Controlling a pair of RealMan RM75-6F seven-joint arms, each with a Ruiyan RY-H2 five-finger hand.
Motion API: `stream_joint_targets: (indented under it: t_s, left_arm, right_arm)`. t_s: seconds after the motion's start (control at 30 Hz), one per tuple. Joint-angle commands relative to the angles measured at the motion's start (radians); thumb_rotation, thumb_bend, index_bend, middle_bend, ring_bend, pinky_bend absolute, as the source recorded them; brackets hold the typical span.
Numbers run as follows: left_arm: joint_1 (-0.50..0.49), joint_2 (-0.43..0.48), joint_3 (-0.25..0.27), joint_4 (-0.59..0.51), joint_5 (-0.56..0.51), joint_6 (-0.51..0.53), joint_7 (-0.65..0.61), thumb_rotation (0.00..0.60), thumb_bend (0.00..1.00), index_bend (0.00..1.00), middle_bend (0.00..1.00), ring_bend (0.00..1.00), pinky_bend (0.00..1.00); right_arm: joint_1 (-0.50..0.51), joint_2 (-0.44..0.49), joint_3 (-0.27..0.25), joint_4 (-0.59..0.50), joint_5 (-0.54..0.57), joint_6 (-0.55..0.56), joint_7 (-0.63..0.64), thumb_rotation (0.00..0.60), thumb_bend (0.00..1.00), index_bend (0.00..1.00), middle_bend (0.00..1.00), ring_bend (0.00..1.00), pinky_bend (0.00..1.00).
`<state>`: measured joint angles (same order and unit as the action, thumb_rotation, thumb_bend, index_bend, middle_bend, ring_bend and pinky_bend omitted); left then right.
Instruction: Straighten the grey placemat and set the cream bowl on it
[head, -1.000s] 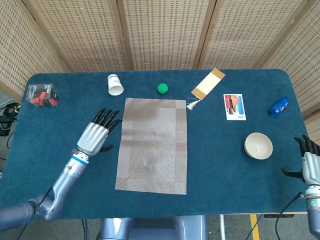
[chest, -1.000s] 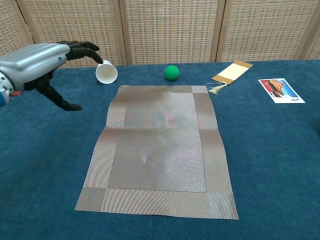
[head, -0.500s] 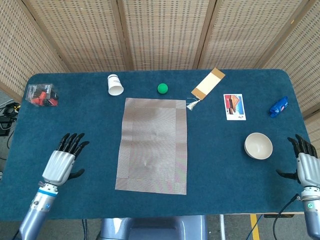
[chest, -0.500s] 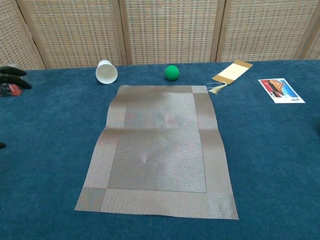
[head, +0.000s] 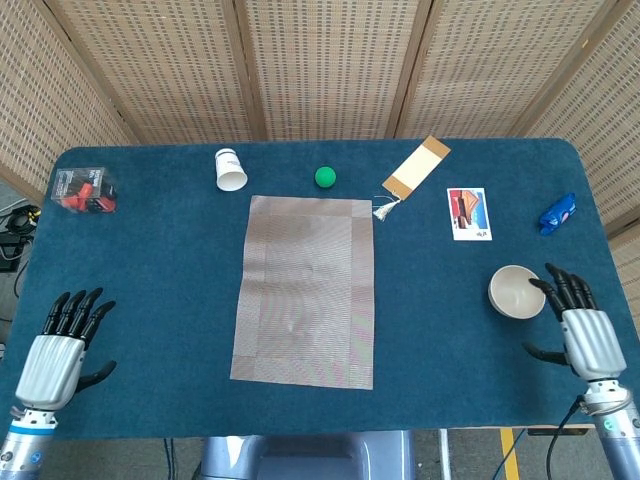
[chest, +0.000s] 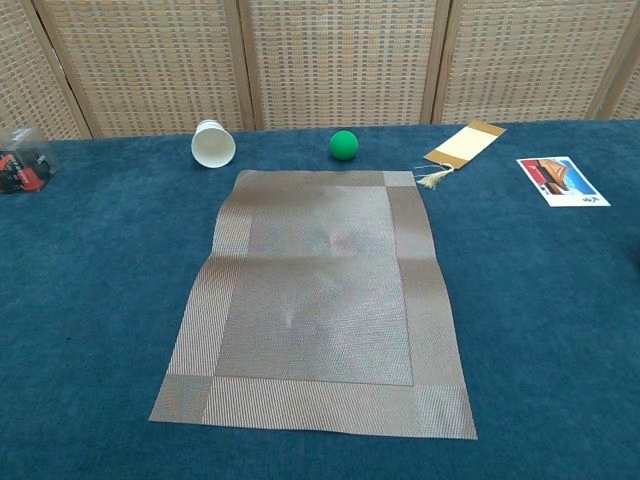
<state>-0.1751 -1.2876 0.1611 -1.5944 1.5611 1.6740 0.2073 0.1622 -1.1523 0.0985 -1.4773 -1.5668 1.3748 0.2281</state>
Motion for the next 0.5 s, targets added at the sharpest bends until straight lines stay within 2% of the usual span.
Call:
stream_joint_targets:
  t_s: [0.03,0.23,0.5]
  left_arm:
    - [0.012,0.013,-0.012,-0.002,0.009,0.003,-0.023,0.600,0.04,0.13,0.00,0.00,0.00]
    - [0.029,0.022,-0.036,-0.004,0.024,0.009,-0.028,0.600,0.03,0.13,0.00,0.00,0.00]
    - [0.047,0.030,-0.058,0.007,0.033,-0.003,-0.043,0.600,0.04,0.13,0.00,0.00,0.00]
  right_arm:
    - [0.054,-0.034,-0.050,0.044,-0.126,0.007,0.028,0.600,0.05,0.26,0.00,0.00,0.00]
    - [0.126,-0.082,-0.084,0.018,-0.214,-0.042,0.039,0.600,0.04,0.35,0.02,0.00,0.00]
    - [0.183,-0.168,-0.094,-0.018,-0.188,-0.135,-0.010,0.600,0.05,0.37,0.05,0.00,0.00]
